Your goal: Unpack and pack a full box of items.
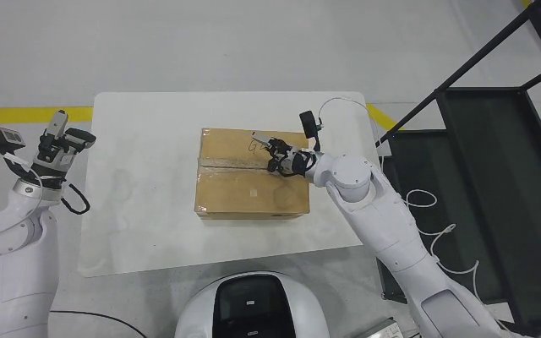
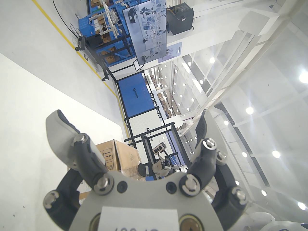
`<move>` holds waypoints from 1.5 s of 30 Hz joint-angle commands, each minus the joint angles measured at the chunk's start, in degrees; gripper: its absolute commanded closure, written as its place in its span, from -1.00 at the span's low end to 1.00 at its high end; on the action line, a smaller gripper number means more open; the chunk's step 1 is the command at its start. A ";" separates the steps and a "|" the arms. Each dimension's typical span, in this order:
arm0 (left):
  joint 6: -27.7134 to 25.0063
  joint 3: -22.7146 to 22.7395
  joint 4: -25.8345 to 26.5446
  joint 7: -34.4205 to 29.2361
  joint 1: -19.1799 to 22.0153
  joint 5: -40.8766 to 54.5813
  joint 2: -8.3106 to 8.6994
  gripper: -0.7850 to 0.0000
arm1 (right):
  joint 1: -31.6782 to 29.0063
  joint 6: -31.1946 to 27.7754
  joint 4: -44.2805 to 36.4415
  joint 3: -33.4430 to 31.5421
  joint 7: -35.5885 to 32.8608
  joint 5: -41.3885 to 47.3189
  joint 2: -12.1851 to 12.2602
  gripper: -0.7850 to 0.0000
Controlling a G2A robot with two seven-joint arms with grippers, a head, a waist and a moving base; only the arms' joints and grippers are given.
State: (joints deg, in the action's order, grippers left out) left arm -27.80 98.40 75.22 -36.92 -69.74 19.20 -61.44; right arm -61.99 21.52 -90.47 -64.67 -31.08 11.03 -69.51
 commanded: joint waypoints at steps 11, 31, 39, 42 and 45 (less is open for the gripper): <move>0.00 0.00 0.00 0.00 0.00 0.00 0.00 -1.00 | -5.04 2.05 -2.53 -6.05 1.06 -2.45 1.40 -1.00; 0.00 0.00 0.00 0.00 0.00 0.00 0.00 -1.00 | -16.28 0.52 -8.17 -16.91 6.68 -2.40 2.97 -1.00; 0.00 0.00 0.00 0.00 0.00 0.00 0.00 -1.00 | -20.12 -9.03 -6.89 -21.26 11.76 -1.22 3.05 -1.00; 0.00 0.00 0.00 0.00 0.00 0.00 0.00 -1.00 | -20.79 -10.19 -6.90 -21.93 12.52 -1.31 3.08 -1.00; 0.00 0.00 0.00 0.00 0.00 0.00 0.00 -1.00 | -20.82 -10.28 -6.90 -21.98 12.58 -1.32 3.08 -1.00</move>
State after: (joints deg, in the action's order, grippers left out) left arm -27.80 98.40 75.22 -36.92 -69.74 19.20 -61.44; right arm -82.80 11.28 -97.37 -86.63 -18.53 9.71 -66.43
